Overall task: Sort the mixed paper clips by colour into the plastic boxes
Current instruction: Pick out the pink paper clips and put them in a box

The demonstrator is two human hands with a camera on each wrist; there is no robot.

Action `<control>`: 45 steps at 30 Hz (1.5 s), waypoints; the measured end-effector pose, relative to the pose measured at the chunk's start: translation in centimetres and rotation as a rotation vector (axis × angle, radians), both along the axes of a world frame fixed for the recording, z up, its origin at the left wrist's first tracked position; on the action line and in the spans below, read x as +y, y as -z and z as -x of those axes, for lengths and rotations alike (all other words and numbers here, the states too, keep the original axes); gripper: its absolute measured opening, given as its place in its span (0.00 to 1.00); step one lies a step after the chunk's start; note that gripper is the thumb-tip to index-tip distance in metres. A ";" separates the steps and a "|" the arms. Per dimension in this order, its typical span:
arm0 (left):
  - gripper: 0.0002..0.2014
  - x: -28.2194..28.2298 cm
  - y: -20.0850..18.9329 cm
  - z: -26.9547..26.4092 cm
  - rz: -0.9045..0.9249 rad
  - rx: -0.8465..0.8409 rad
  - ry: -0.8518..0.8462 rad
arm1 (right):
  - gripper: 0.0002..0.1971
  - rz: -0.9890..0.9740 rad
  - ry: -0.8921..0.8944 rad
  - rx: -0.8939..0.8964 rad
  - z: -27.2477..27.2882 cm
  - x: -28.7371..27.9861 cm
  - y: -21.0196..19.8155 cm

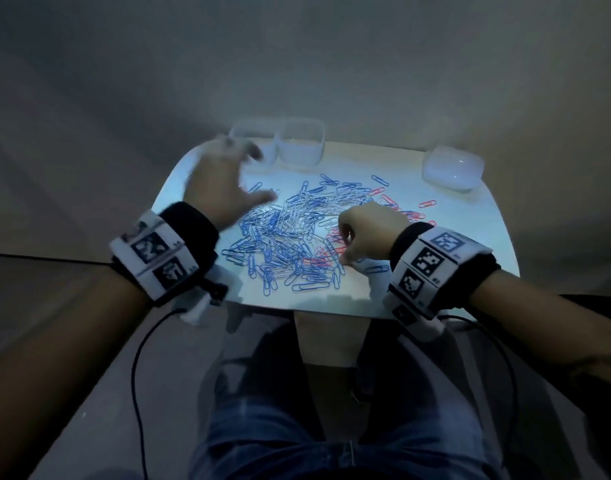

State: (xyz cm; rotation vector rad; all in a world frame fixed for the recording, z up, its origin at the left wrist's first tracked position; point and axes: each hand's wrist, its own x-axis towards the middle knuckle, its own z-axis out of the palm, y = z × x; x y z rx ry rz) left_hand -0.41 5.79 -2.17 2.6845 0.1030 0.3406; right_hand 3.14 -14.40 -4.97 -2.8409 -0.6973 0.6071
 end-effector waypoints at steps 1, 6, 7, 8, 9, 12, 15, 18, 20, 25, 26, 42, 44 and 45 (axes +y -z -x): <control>0.21 -1.5 0.3 0.5 0.007 0.077 0.132 | 0.14 0.006 0.005 -0.001 -0.1 0.0 0.1; 0.14 -6.4 3.0 0.7 -0.230 0.465 0.474 | 0.10 -0.031 -0.003 0.001 -0.3 -0.6 0.5; 0.13 -6.6 3.2 0.5 -0.259 0.479 0.467 | 0.09 -0.040 -0.009 0.010 -0.3 -0.7 0.5; 0.13 -6.5 3.3 0.3 -0.267 0.488 0.454 | 0.10 -0.046 -0.006 0.021 -0.4 -0.9 0.6; 0.12 -6.3 3.3 0.2 -0.259 0.494 0.444 | 0.12 -0.059 0.001 0.025 -0.4 -1.0 0.6; 0.12 -5.8 3.2 -0.2 -0.223 0.504 0.428 | 0.15 -0.105 0.048 -0.005 -0.5 -1.0 0.9; 0.14 -6.1 3.2 -0.5 -0.125 0.474 0.401 | 0.15 -0.108 0.045 0.009 -0.6 -1.0 1.0; 0.10 -7.3 3.7 -1.3 -0.063 0.446 0.371 | 0.09 -0.138 0.044 0.031 -0.8 -1.1 1.0; 0.09 -7.9 3.8 -1.9 -0.087 0.451 0.351 | 0.06 -0.149 0.054 0.041 -1.0 -1.0 1.0; 0.09 -8.0 3.7 -2.8 -0.025 0.538 0.318 | 0.15 -0.138 0.094 0.161 -1.5 -0.9 0.9; 0.09 -7.8 3.7 -2.8 -0.010 0.538 0.317 | 0.15 -0.147 0.096 0.195 -1.5 -1.0 0.8; 0.09 -7.6 3.7 -2.0 0.039 0.486 0.331 | 0.12 -0.093 0.161 -0.025 -1.8 -1.3 -0.4; 0.08 -7.7 3.7 -2.1 0.024 0.487 0.319 | 0.14 -0.075 0.109 0.042 -1.0 -0.9 0.2; 0.07 -7.7 3.8 -2.1 0.025 0.494 0.309 | 0.14 -0.074 0.103 0.074 -0.8 -0.7 0.5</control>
